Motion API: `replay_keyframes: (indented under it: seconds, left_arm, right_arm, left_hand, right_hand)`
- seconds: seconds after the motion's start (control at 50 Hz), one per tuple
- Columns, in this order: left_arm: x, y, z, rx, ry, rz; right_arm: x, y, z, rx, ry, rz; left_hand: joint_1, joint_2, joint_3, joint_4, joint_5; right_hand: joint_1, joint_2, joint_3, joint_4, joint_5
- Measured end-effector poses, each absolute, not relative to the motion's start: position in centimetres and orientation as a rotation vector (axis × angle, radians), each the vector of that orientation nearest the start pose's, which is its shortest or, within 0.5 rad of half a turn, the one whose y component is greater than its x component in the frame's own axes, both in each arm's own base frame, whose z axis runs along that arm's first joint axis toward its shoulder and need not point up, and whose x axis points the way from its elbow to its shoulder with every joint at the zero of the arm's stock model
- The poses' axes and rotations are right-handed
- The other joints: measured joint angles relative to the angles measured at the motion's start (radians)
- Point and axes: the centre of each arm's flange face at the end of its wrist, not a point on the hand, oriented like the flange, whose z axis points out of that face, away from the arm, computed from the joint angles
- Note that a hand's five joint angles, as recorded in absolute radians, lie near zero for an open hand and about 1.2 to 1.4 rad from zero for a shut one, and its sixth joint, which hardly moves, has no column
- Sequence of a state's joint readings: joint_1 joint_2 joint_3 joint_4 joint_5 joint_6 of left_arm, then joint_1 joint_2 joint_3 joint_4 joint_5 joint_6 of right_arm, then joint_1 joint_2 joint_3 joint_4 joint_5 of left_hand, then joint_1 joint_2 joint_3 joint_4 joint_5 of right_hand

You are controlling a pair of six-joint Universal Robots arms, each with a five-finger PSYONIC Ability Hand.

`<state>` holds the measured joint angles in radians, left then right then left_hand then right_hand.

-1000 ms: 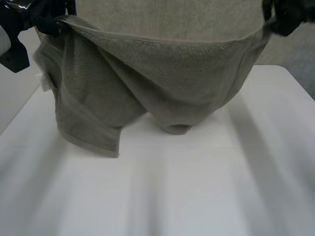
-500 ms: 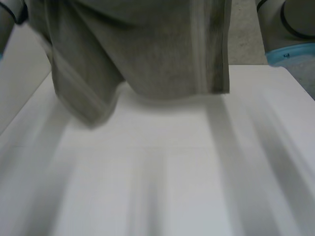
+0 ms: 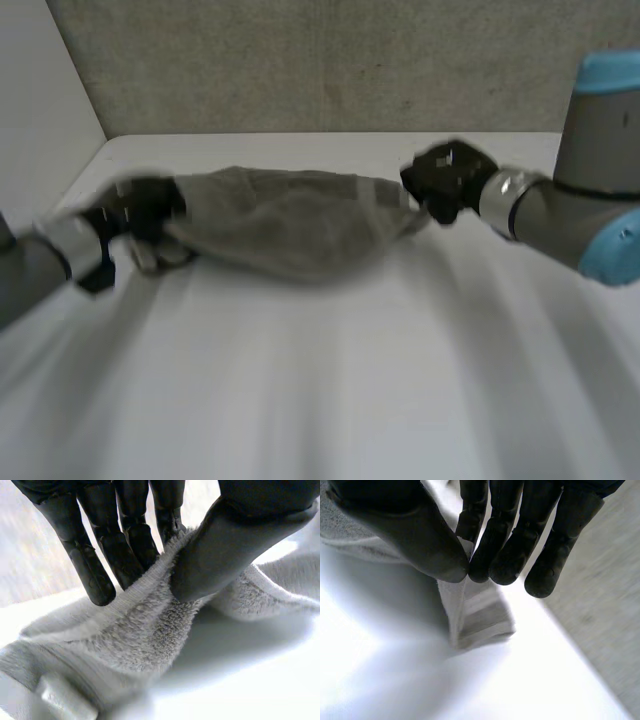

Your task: Fold the towel.

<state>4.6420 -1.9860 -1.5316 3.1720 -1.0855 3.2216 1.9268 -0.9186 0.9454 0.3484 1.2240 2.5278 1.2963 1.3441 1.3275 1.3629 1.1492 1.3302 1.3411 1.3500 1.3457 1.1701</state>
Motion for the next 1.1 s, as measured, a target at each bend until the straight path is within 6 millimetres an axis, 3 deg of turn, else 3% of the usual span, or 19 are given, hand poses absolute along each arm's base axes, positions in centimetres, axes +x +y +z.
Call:
replay_keyframes:
  seconds: [0.1,0.26,0.34,0.52,0.9,1.1]
  left_arm:
    - [-19.1,-30.2,14.1,0.854,2.9,-1.776]
    - [-19.3,-29.0,12.3,0.946,2.888,-1.707]
    - [-19.5,-29.4,12.0,0.946,2.86,-1.738]
    - [-19.5,-29.8,12.1,0.933,2.83,-1.787]
    - [-18.8,-30.1,13.3,0.916,2.739,-1.882]
    - [-17.0,-31.0,14.4,0.867,2.672,-1.913]
  right_arm:
    - [27.8,-30.7,21.3,-1.41,2.084,-1.676]
    - [24.4,-29.9,21.4,-1.187,2.136,-1.834]
    - [22.6,-30.1,20.3,-1.034,2.192,-1.875]
    - [20.6,-30.2,18.0,-0.923,2.249,-1.901]
    - [19.2,-31.1,17.6,-0.87,2.274,-1.943]
    - [19.3,-30.8,17.2,-0.877,2.278,-1.926]
  left_hand:
    - [-0.067,-0.097,-0.086,-0.108,-0.08]
    - [-0.799,-0.817,-0.796,-0.838,-0.826]
    - [-0.973,-0.994,-0.98,-1.022,-1.028]
    - [-0.986,-1.021,-1.003,-1.038,-1.051]
    - [-0.986,-1.023,-1.003,-1.038,-1.051]
    - [-0.979,-1.017,-0.998,-1.034,-1.007]
  right_hand:
    - [0.0,0.0,0.0,0.0,0.0]
    - [0.0,0.003,0.0,0.0,0.0]
    - [0.0,0.003,0.0,0.0,0.0]
    - [0.0,0.003,0.001,0.0,0.0]
    - [0.0,0.003,0.002,0.001,0.0]
    - [0.0,0.003,0.002,0.001,0.0]
